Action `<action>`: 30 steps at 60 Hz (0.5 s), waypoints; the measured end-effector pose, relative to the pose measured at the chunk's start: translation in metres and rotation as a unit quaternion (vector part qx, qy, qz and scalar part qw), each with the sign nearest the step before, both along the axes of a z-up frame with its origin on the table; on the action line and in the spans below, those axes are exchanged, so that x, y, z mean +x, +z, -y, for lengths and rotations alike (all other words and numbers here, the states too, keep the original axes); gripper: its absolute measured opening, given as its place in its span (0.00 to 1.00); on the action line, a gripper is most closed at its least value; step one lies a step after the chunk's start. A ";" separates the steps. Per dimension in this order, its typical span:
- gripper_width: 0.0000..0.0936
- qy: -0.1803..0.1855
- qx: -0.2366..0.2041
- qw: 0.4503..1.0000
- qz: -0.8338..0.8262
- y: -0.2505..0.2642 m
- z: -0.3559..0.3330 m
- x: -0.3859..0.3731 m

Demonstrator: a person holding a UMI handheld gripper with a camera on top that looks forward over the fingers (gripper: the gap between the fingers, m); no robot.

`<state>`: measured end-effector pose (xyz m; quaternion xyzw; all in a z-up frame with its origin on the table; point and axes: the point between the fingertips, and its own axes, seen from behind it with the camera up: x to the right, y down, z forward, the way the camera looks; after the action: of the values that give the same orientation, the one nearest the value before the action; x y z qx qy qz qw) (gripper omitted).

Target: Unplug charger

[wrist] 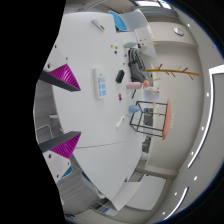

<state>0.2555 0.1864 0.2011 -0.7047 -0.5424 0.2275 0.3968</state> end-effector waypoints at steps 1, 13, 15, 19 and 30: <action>0.91 0.005 -0.001 1.000 0.000 0.000 0.003 -0.001; 0.92 0.056 -0.002 0.998 -0.004 -0.014 0.065 -0.021; 0.91 0.064 -0.002 0.998 -0.004 -0.018 0.075 -0.026; 0.91 0.077 0.000 0.997 -0.006 -0.022 0.092 -0.031; 0.91 0.107 -0.025 0.994 -0.018 -0.036 0.135 -0.051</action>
<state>0.2044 0.0511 0.1654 -0.6479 -0.6020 0.2945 0.3620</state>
